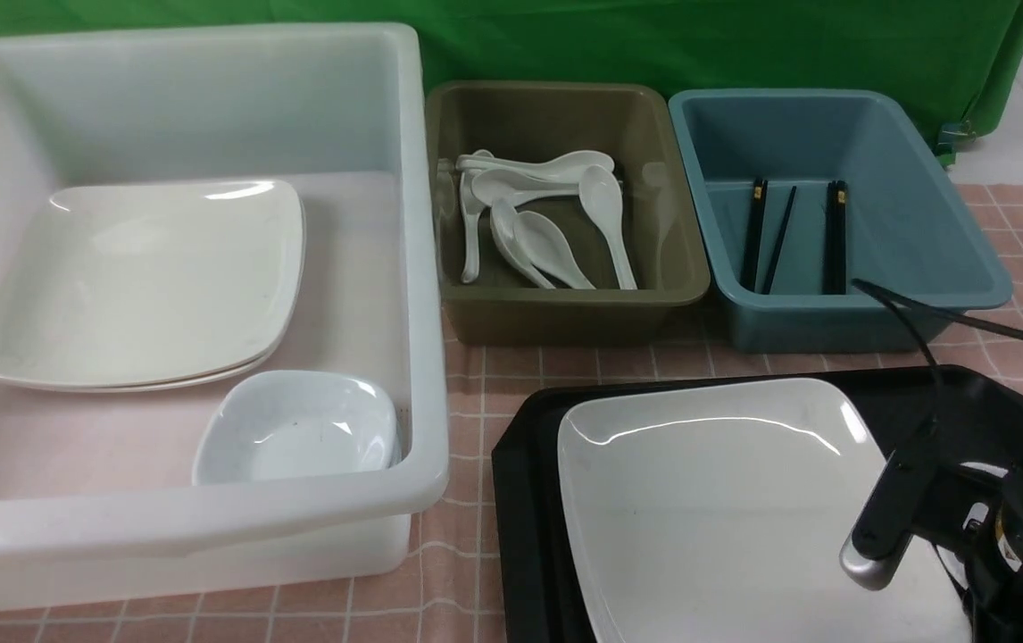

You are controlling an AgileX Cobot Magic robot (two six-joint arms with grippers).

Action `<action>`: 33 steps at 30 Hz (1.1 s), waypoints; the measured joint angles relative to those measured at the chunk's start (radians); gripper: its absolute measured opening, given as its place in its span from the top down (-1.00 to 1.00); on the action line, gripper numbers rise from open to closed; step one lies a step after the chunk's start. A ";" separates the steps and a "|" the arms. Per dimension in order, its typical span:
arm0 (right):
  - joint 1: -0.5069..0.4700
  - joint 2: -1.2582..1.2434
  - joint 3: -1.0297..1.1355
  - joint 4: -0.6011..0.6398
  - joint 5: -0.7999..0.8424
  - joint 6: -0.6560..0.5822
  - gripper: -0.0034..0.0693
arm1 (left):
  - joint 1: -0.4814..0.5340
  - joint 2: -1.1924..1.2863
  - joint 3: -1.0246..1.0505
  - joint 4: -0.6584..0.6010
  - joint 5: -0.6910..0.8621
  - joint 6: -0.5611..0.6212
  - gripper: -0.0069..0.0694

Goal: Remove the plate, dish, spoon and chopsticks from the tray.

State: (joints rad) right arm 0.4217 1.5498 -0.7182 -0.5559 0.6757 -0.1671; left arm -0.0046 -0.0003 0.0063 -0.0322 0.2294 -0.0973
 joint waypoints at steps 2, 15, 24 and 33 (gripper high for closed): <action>0.000 -0.030 0.000 0.000 0.007 0.000 0.54 | 0.000 0.000 0.000 0.000 0.000 0.000 0.81; 0.000 -0.306 -0.332 0.405 0.118 -0.138 0.69 | 0.000 0.000 0.000 0.000 0.000 0.000 0.81; 0.193 -0.136 -0.777 0.938 0.117 -0.459 0.69 | 0.000 0.000 0.000 0.000 0.000 0.000 0.81; 0.402 0.365 -1.166 0.902 0.112 -0.584 0.69 | 0.000 0.000 0.000 0.000 0.000 0.000 0.81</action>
State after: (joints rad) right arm 0.8239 1.9149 -1.8846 0.3465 0.7881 -0.7506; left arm -0.0046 -0.0003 0.0063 -0.0322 0.2294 -0.0971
